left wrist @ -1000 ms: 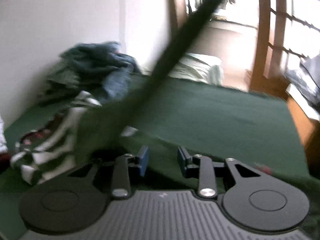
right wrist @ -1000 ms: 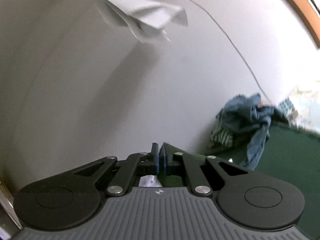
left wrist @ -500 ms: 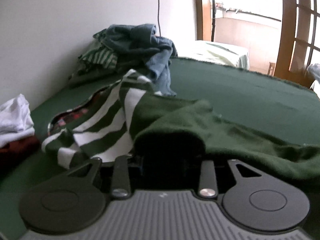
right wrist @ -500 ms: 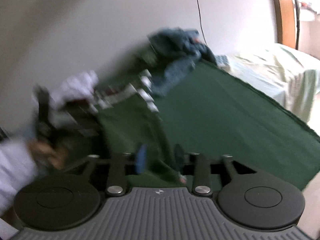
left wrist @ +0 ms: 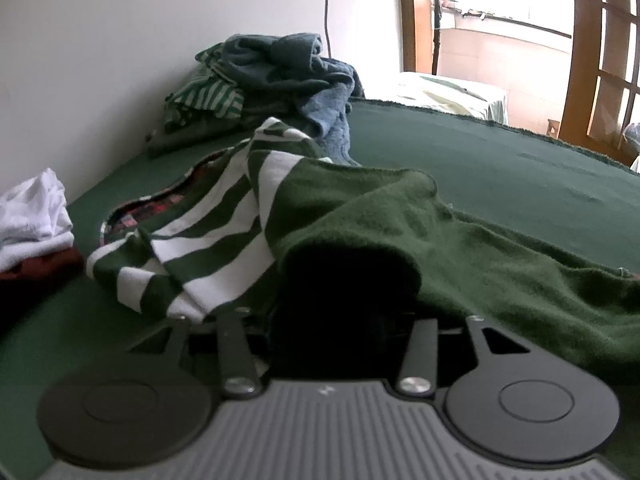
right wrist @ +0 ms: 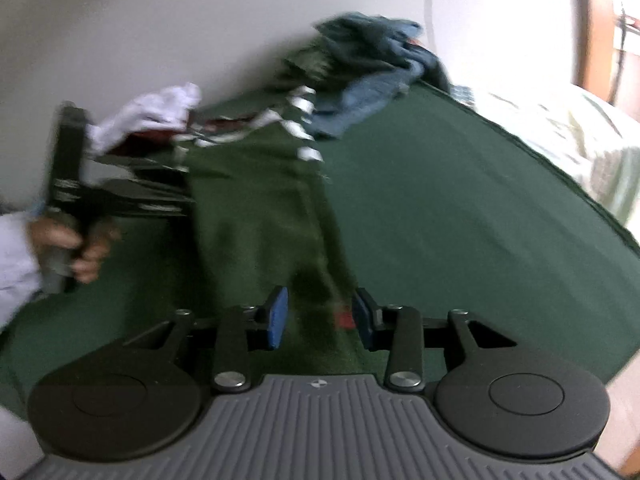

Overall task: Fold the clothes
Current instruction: 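Release the sleeve and smooth the folded sweater with the left gripper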

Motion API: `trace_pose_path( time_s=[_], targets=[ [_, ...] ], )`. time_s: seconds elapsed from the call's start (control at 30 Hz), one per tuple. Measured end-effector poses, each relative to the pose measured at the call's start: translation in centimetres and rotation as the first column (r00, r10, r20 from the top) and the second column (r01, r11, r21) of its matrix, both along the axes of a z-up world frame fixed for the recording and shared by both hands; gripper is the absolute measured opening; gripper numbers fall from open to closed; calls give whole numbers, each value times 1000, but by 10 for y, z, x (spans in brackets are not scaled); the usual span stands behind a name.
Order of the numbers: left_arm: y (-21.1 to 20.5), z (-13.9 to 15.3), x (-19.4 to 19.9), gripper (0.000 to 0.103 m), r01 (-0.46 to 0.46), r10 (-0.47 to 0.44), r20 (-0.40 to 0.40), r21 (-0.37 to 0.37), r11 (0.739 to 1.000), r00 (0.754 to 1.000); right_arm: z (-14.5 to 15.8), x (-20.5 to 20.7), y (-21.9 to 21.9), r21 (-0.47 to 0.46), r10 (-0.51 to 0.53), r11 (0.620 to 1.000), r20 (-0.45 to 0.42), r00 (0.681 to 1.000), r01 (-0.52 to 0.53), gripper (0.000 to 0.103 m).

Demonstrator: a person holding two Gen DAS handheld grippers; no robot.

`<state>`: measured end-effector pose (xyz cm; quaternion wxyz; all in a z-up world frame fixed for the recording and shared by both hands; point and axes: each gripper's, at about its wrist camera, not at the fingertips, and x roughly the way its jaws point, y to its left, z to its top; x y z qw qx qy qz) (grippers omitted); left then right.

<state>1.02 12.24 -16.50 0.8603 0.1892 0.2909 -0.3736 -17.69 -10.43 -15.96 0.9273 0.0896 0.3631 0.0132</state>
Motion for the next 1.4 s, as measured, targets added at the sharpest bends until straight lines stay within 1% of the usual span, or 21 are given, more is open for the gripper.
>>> trace_pose_path(
  time_s=[0.07, 0.1, 0.2, 0.23, 0.3, 0.33, 0.4, 0.47, 0.57, 0.63, 0.73, 0.77, 0.83, 0.93, 1.03, 1.07, 1.1, 1.13, 1.2, 1.3, 1.4],
  targets=[
    [-1, 0, 0, 47, 3, -3, 4, 2, 1000, 1000, -5, 3, 2, -6, 10, 1000, -21, 1000, -11, 38],
    [-1, 0, 0, 47, 2, -2, 5, 2, 1000, 1000, -11, 6, 3, -13, 6, 1000, -46, 999, -7, 31],
    [-2, 0, -1, 47, -1, 1, 21, 7, 1000, 1000, 6, -5, -1, 28, 30, 999, 3, 1000, -30, 4],
    [-2, 0, -1, 44, 0, 0, 21, 5, 1000, 1000, 12, -8, -3, 43, 38, 998, 23, 999, -39, 4],
    [-2, 2, 0, 21, 2, -2, 8, -10, 1000, 1000, 25, -16, -5, 73, 55, 996, 64, 996, -59, 4],
    [-2, 3, 1, 18, 4, -4, 2, -18, 1000, 1000, 32, -20, -7, 87, 62, 994, 85, 994, -69, 4],
    [-2, 7, 1, 18, 8, -8, 5, -29, 1000, 1000, 48, -31, -9, 114, 83, 989, 131, 988, -98, 4],
    [-2, 7, -1, 20, 21, -21, 15, -22, 1000, 1000, 61, -46, -13, 125, 109, 984, 136, 985, -126, 4],
    [-1, 7, -3, 21, 26, -26, 35, -1, 1000, 999, 46, -51, -18, 106, 82, 991, 35, 996, -85, 4],
    [3, 11, -3, 21, 17, -18, 46, 7, 1000, 999, 21, -44, -16, 131, 79, 989, -50, 996, -72, 5],
    [9, 17, -2, 24, 4, -5, 63, 19, 1000, 998, -3, -34, -2, 72, 63, 996, -125, 990, -55, 5],
    [11, 19, -2, 24, -1, -1, 69, 22, 1000, 998, -5, -33, -1, 73, 57, 996, -122, 991, -48, 7],
    [15, 23, -2, 26, -10, 8, 80, 30, 999, 997, -4, -34, -3, 108, 56, 993, -114, 992, -44, 20],
    [21, 30, -2, 26, -26, 23, 95, 37, 999, 995, -5, -35, -7, 123, 60, 991, -111, 992, -47, 26],
    [30, 44, 7, 28, -72, 75, 50, -53, 996, 996, -9, -31, -11, 122, 41, 992, -120, 992, -26, 26],
    [28, 46, 9, 36, -82, 85, 30, -79, 993, 996, -10, -27, -13, 126, 32, 992, -125, 992, -17, 25],
    [25, 44, 12, 47, -92, 93, 8, -92, 991, 996, -9, -26, -15, 135, 28, 991, -132, 991, -10, 17],
    [20, 42, 16, 50, -102, 101, -15, -105, 989, 995, -8, -26, -18, 146, 25, 989, -139, 990, -4, 5],
    [9, 31, 25, 50, -113, 104, -79, -113, 987, 991, -3, -26, -23, 183, 28, 983, -142, 989, -2, 5],
    [-6, 14, 39, 50, -112, 91, -174, -116, 987, 981, 8, -34, -31, 297, 58, 954, -94, 994, -27, 5],
    [-14, 3, 50, 49, -114, 76, -250, -143, 983, 965, 1, -38, -32, 271, 24, 962, -143, 989, 16, 6]
  ],
)
